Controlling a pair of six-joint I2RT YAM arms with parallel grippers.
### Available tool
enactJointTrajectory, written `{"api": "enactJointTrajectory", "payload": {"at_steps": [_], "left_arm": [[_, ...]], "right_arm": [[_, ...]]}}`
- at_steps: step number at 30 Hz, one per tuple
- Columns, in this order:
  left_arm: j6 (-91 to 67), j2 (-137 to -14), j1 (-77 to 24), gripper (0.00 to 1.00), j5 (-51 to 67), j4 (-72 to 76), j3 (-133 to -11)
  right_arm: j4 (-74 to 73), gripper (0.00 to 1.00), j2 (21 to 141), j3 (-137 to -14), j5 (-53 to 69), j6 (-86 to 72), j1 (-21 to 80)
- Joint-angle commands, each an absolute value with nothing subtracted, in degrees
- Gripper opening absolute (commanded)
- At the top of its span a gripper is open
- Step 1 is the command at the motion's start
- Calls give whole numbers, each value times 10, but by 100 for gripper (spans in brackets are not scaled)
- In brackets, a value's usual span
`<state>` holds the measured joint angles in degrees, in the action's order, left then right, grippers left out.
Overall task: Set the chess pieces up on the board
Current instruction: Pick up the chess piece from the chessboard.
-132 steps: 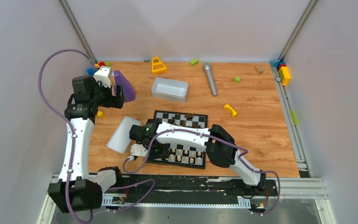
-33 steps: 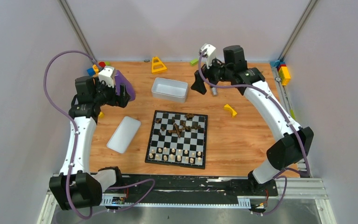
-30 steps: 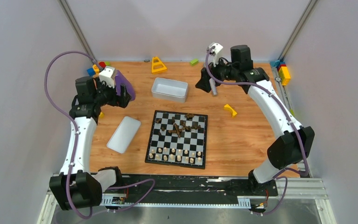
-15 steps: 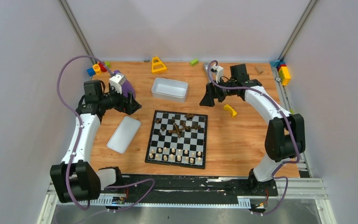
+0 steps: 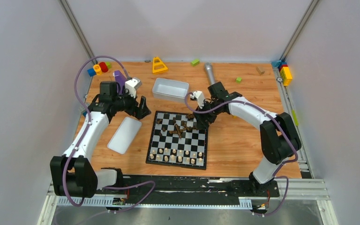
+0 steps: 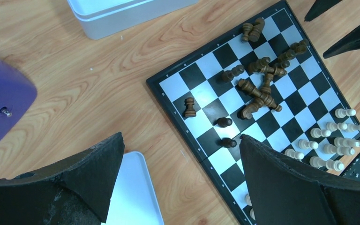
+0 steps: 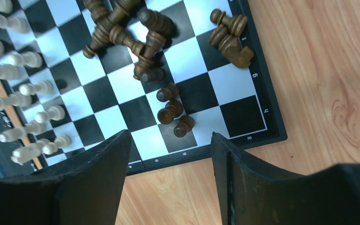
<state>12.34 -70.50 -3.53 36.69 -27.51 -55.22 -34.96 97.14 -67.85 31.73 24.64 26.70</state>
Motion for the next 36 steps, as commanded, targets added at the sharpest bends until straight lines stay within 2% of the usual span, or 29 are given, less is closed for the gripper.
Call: {"api": "enactJointTrajectory", "payload": {"at_steps": [1,6,15,36], "left_arm": [[133,-693,-36,100,365,-256,-548],[132,-698,-36,100,373,-257,-548],[137,-698,-37,100,368,-255,-548],[140,-699,-37,100,364,-261,-553]], "right_arm": [[-355,62,960,-672,258,303,285],[-358,50,974,-668,233,319,303],[-358,38,996,-672,220,340,314],[-353,23,1026,-693,214,356,323]]}}
